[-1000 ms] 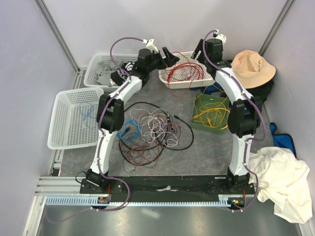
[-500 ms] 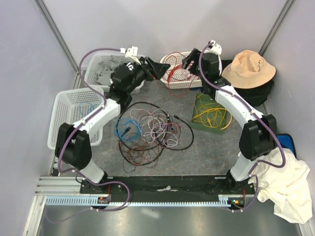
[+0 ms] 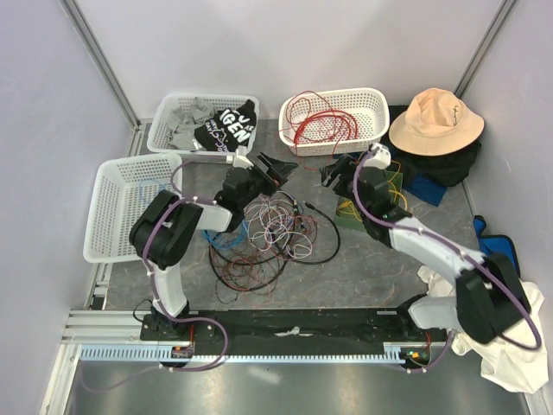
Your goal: Untangle the cables
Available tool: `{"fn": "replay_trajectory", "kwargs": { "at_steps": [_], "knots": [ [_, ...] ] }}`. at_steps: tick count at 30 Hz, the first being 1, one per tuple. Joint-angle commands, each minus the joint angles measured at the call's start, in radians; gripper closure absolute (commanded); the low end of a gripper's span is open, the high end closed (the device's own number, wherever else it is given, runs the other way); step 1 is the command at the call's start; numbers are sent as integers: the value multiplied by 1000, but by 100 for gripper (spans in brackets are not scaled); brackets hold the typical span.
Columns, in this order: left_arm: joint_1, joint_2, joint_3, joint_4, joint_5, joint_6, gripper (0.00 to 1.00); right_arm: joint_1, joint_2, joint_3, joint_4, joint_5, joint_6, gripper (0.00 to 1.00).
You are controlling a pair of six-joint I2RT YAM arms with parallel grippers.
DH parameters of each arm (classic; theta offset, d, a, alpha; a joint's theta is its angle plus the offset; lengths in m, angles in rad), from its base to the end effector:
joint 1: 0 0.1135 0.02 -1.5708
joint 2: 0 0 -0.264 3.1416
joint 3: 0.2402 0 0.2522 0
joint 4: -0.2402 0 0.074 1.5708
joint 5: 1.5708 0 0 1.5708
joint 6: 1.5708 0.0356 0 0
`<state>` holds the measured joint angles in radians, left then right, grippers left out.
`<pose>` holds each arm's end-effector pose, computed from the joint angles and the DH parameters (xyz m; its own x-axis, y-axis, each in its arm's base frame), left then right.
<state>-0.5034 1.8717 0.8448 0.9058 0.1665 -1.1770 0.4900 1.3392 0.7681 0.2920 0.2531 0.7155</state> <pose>0.3341 -0.1907 0.1739 -0.6130 -0.7021 -0.3624 0.1401 0.3548 -0.9244 0.2708 0.1344 0.2586 -0.3430 0.5368 -0.7708 -0.0241 0.8153 0.5785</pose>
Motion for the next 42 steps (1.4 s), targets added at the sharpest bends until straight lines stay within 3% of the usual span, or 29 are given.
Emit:
{"fn": "replay_trajectory", "kwargs": {
  "at_steps": [1,10,15,21,24,25,28,34,42],
  "knots": [
    [9,119,42,376,-50,-219,0,70,-193,-95,105,80,44,21],
    [9,326,217,360,5,-279,1,99,-581,-217,-125,72,9,21],
    [6,394,273,328,4,-260,9,98,-646,-164,-226,61,-50,21],
    [2,445,376,260,22,-222,26,99,-649,-127,-251,51,-94,20],
    [2,457,410,260,28,-208,40,99,-638,-131,-246,60,-106,19],
    [2,460,422,255,36,-202,54,101,-635,-135,-243,60,-111,20],
    [2,446,421,254,54,-185,79,98,-635,-141,-238,66,-123,20],
    [0,357,393,237,77,-142,97,98,-650,-144,-234,71,-140,20],
    [-3,351,592,65,108,-92,98,99,-687,-139,-243,63,-155,20]
  ]
}}
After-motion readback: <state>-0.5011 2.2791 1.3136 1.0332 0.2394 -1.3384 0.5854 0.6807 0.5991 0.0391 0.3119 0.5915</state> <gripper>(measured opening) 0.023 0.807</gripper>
